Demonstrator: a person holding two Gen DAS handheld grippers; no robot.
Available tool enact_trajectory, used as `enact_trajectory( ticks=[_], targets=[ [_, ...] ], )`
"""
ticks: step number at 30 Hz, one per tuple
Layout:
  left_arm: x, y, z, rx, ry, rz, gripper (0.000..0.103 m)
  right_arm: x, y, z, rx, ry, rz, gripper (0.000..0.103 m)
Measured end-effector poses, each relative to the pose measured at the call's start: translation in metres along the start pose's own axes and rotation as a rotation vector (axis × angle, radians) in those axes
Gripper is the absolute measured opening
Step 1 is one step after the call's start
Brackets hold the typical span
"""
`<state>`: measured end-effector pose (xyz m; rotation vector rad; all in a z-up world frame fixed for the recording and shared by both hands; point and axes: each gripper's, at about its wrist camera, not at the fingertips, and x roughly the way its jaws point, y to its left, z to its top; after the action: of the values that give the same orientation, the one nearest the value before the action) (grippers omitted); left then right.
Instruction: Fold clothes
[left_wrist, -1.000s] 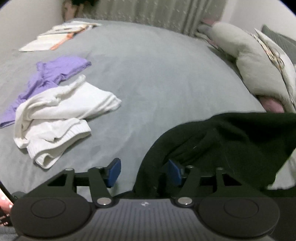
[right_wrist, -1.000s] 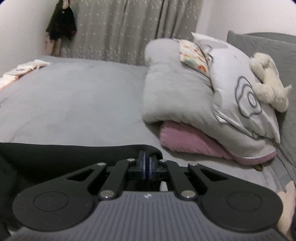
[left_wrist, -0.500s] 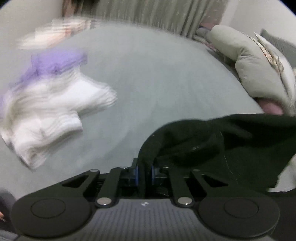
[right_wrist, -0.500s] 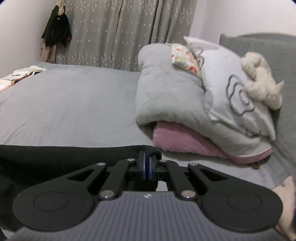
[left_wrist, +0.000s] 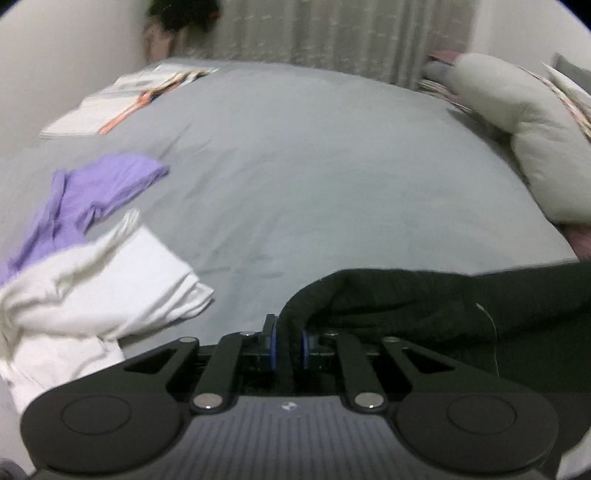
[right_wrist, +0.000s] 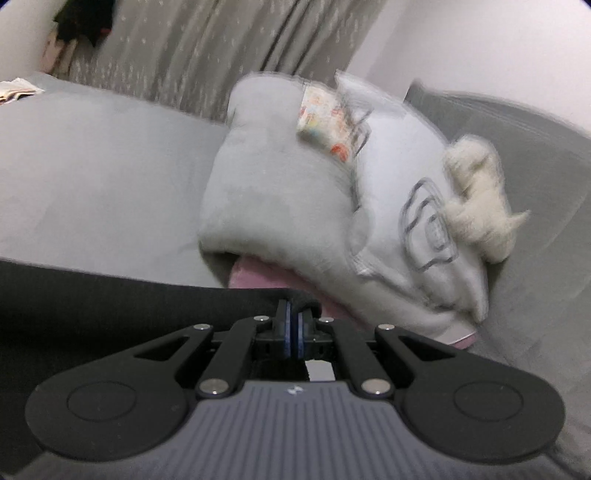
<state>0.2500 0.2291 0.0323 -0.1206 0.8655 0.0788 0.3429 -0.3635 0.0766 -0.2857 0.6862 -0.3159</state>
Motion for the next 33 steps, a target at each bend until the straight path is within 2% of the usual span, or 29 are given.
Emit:
enact_trajectory(
  ticks=[3, 5, 6, 7, 10, 11, 13, 15, 17, 20, 22, 27, 29, 31, 32, 33],
  targets=[
    [0.011, 0.0, -0.011, 0.037, -0.001, 0.025, 0.02, 0.052, 0.022, 0.0, -0.015, 0.05, -0.002, 0.003],
    [0.012, -0.003, -0.014, 0.071, -0.009, 0.04, 0.036, 0.079, 0.036, -0.003, -0.029, 0.081, -0.011, 0.003],
    [0.012, -0.005, -0.016, 0.102, -0.017, 0.058, 0.051, 0.089, 0.04, -0.006, -0.03, 0.092, -0.008, 0.004],
    [0.012, -0.006, -0.017, 0.133, -0.026, 0.075, 0.061, 0.098, 0.044, -0.009, -0.028, 0.103, -0.002, 0.004],
    [0.002, -0.006, -0.017, 0.193, -0.039, 0.077, 0.067, 0.121, 0.052, -0.019, -0.014, 0.131, 0.027, 0.012],
    [-0.001, -0.006, -0.016, 0.194, -0.039, 0.072, 0.068, 0.122, 0.052, -0.022, 0.006, 0.14, 0.042, 0.02],
    [-0.009, -0.008, -0.014, 0.203, -0.047, 0.072, 0.069, 0.119, 0.046, -0.026, 0.062, 0.154, 0.074, 0.029],
    [-0.02, -0.016, -0.015, 0.231, -0.052, 0.057, 0.071, 0.11, 0.025, -0.027, 0.15, 0.149, 0.124, 0.049],
    [-0.027, -0.026, -0.016, 0.264, -0.038, 0.046, 0.073, 0.098, 0.003, -0.028, 0.207, 0.154, 0.144, 0.061],
    [-0.035, -0.042, -0.02, 0.324, -0.041, 0.07, 0.079, 0.082, -0.025, -0.035, 0.223, 0.188, 0.125, 0.064],
    [-0.037, -0.047, -0.019, 0.321, -0.047, 0.1, 0.08, 0.076, -0.04, -0.045, 0.257, 0.23, 0.131, 0.065],
    [-0.052, -0.044, -0.014, 0.231, -0.018, 0.041, 0.081, 0.076, -0.06, -0.084, 0.397, 0.383, 0.25, 0.065],
    [-0.055, -0.044, -0.014, 0.222, -0.007, 0.042, 0.081, 0.078, -0.056, -0.097, 0.391, 0.415, 0.251, 0.062],
    [-0.059, -0.044, -0.018, 0.224, 0.015, 0.059, 0.081, 0.077, -0.053, -0.106, 0.396, 0.388, 0.267, 0.025],
    [-0.061, -0.043, -0.02, 0.226, 0.026, 0.067, 0.081, 0.074, -0.054, -0.108, 0.421, 0.373, 0.306, 0.006],
    [-0.063, -0.041, -0.023, 0.225, 0.041, 0.075, 0.081, 0.071, -0.055, -0.11, 0.433, 0.36, 0.34, 0.006]
  ],
)
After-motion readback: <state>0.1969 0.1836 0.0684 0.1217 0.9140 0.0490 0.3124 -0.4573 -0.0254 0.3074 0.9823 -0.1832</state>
